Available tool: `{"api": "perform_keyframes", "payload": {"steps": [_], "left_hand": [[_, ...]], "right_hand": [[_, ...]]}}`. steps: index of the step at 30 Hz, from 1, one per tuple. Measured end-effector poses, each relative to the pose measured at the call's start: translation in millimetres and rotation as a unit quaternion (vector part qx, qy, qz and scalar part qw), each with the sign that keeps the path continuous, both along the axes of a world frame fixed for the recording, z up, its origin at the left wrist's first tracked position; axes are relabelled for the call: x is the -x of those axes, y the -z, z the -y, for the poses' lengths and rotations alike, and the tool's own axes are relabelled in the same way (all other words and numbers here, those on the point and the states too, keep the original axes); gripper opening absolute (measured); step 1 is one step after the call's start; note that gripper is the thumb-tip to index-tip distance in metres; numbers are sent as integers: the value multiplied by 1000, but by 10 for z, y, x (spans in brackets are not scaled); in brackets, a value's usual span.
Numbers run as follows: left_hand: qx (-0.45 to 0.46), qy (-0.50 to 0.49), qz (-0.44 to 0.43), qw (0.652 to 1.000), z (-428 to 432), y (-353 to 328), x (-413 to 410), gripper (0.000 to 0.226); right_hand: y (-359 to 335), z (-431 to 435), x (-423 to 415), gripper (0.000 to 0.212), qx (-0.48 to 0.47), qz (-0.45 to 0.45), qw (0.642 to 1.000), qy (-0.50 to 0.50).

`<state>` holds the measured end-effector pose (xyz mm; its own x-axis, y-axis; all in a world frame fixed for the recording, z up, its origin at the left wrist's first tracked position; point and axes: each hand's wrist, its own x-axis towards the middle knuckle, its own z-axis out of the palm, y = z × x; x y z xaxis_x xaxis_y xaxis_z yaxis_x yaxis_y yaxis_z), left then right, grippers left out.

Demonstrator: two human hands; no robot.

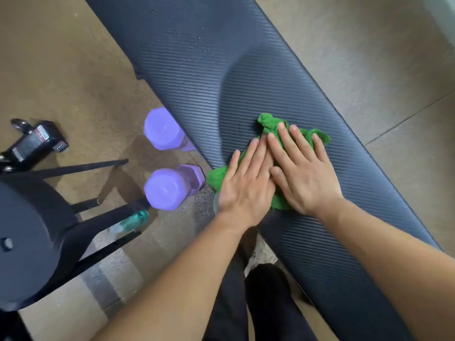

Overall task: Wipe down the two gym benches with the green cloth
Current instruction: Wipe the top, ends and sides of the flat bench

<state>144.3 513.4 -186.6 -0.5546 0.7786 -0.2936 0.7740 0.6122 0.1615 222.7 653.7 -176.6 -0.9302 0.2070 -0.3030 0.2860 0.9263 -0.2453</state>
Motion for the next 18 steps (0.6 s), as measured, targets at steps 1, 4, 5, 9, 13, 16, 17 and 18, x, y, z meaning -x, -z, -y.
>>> {"api": "perform_keyframes", "payload": {"steps": [1, 4, 5, 9, 13, 16, 17, 18], "left_hand": [[-10, -12, -5, 1000, -62, 16, 241, 64], [-25, -32, -20, 999, -266, 50, 987, 63], [-25, -39, -28, 999, -324, 52, 1147, 63], [-6, -89, -56, 994, -402, 67, 1094, 62], [6, -79, -31, 996, -165, -14, 553, 65], [21, -32, 23, 999, 88, -131, 195, 69], [22, -5, 44, 999, 175, -174, 138, 73], [22, 26, 68, 997, 269, -216, 116, 78]], "right_hand": [[22, -62, 256, 60, -4, -14, 1000, -2], [91, -199, 1051, 61, -10, -46, 999, 11], [106, -235, 1246, 62, -8, -48, 999, 21], [115, -186, 1381, 61, -4, -59, 997, 48], [33, 46, 811, 61, 18, -46, 998, 48], [-37, 203, 324, 64, 30, -11, 999, 23], [-57, 230, 196, 65, 35, -1, 999, 18], [-83, 251, 77, 68, 39, 7, 999, 11]]}}
